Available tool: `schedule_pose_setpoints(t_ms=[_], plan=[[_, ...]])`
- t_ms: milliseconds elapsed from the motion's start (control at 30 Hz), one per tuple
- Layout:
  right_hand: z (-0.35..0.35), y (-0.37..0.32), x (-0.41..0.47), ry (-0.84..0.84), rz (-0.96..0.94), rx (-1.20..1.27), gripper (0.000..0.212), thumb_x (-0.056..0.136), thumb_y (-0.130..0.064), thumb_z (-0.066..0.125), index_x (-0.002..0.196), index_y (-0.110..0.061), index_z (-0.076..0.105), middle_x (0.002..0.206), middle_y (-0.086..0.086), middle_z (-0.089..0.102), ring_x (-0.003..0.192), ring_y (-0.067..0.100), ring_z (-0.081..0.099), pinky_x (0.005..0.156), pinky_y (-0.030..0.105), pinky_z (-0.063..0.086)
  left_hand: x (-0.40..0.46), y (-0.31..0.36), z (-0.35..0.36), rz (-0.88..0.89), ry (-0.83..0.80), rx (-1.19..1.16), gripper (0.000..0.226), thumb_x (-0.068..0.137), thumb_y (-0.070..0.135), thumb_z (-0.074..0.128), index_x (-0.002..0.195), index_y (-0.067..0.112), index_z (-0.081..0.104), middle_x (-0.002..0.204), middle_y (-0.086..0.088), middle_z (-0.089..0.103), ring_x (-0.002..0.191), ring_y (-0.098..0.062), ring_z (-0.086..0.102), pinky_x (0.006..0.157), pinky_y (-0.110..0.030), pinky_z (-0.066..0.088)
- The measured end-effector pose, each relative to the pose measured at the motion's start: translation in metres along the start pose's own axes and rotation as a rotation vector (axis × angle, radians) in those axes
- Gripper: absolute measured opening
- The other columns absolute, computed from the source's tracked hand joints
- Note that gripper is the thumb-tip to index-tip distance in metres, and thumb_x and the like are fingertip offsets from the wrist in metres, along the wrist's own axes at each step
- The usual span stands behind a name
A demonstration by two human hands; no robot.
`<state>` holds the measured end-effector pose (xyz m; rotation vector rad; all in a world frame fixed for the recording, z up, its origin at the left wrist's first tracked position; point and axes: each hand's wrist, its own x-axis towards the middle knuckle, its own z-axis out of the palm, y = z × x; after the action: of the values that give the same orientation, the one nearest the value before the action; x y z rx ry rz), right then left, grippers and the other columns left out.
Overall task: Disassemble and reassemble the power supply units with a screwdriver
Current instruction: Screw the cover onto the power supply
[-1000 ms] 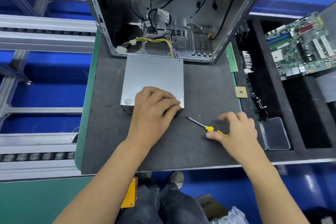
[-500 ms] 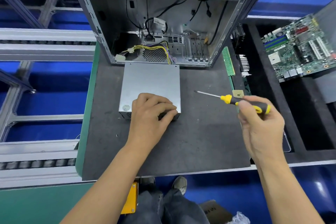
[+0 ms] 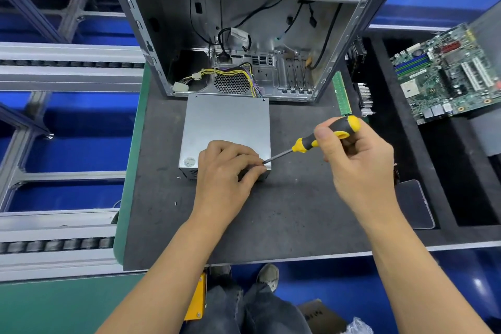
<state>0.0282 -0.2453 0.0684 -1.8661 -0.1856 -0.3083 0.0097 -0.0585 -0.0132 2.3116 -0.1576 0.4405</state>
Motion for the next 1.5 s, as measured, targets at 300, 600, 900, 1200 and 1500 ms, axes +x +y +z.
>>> schedule_pose_setpoints(t_ms=[300,600,900,1200,1500], plan=[[-0.002,0.003,0.001,-0.058,-0.003,-0.042,0.014,0.094,-0.029,0.062,0.081,-0.024,0.061,0.073,-0.009,0.071,0.052,0.008,0.047,0.053,0.019,0.037,0.001,0.003,-0.002,-0.007,-0.01,0.005,0.002,0.081,0.022,0.078,0.08,0.02,0.079,0.091,0.012,0.072,0.093,-0.025,0.055,0.082,-0.031,0.031],[-0.003,0.001,0.001,-0.049,0.019,-0.032,0.013,0.094,-0.026,0.062,0.082,-0.028,0.061,0.073,-0.016,0.069,0.055,0.006,0.05,0.052,0.024,0.041,0.001,0.001,0.0,0.003,0.001,-0.001,0.004,0.08,0.024,0.077,0.079,0.021,0.078,0.09,0.014,0.072,0.093,-0.023,0.053,0.082,-0.029,0.029],[-0.006,-0.035,0.022,-0.356,-0.027,-0.266,0.019,0.081,-0.025,0.079,0.094,-0.025,0.065,0.087,-0.006,0.067,0.075,0.018,0.067,0.068,0.036,0.054,0.0,0.0,0.0,0.025,0.018,0.008,0.006,0.079,0.021,0.083,0.079,0.018,0.078,0.09,0.012,0.072,0.092,-0.026,0.056,0.08,-0.034,0.034],[0.021,-0.092,0.052,-0.677,-0.241,-1.226,0.044,0.091,-0.064,0.048,0.086,-0.021,0.04,0.066,0.001,0.033,0.069,0.028,0.038,0.059,0.035,0.034,-0.001,-0.003,0.003,0.031,0.03,-0.004,0.007,0.079,0.019,0.084,0.081,0.017,0.078,0.09,0.013,0.072,0.093,-0.025,0.054,0.077,-0.045,0.041],[0.023,-0.104,0.061,-0.915,-0.387,-1.422,0.024,0.104,-0.042,0.04,0.1,-0.021,0.051,0.099,0.007,0.05,0.083,0.034,0.054,0.066,0.036,0.041,0.0,-0.004,0.003,0.045,0.043,-0.007,0.006,0.078,0.019,0.084,0.081,0.018,0.079,0.09,0.012,0.072,0.092,-0.026,0.057,0.075,-0.047,0.044]])
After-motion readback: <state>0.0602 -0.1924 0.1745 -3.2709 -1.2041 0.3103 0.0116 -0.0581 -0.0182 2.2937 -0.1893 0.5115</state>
